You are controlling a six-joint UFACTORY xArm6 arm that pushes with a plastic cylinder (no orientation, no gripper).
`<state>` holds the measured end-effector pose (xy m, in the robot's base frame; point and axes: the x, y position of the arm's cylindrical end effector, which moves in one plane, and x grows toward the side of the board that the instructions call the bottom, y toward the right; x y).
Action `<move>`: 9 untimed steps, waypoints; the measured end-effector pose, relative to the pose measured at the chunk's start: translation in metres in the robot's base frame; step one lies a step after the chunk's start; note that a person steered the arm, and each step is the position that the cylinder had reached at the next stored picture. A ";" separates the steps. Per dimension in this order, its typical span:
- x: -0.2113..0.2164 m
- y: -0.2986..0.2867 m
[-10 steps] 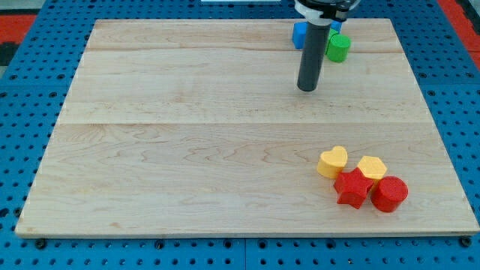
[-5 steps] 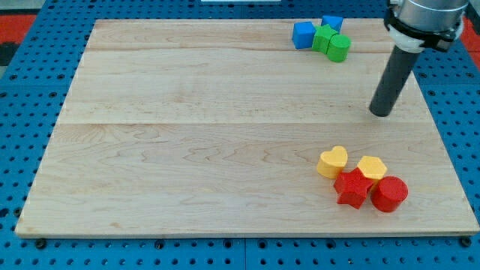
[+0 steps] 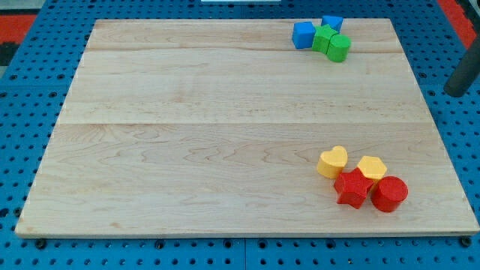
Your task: Slide the blue cube and blue triangle to the left
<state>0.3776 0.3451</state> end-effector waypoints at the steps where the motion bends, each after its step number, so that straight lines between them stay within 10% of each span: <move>1: -0.062 0.000; 4: -0.175 -0.080; 9: -0.119 -0.305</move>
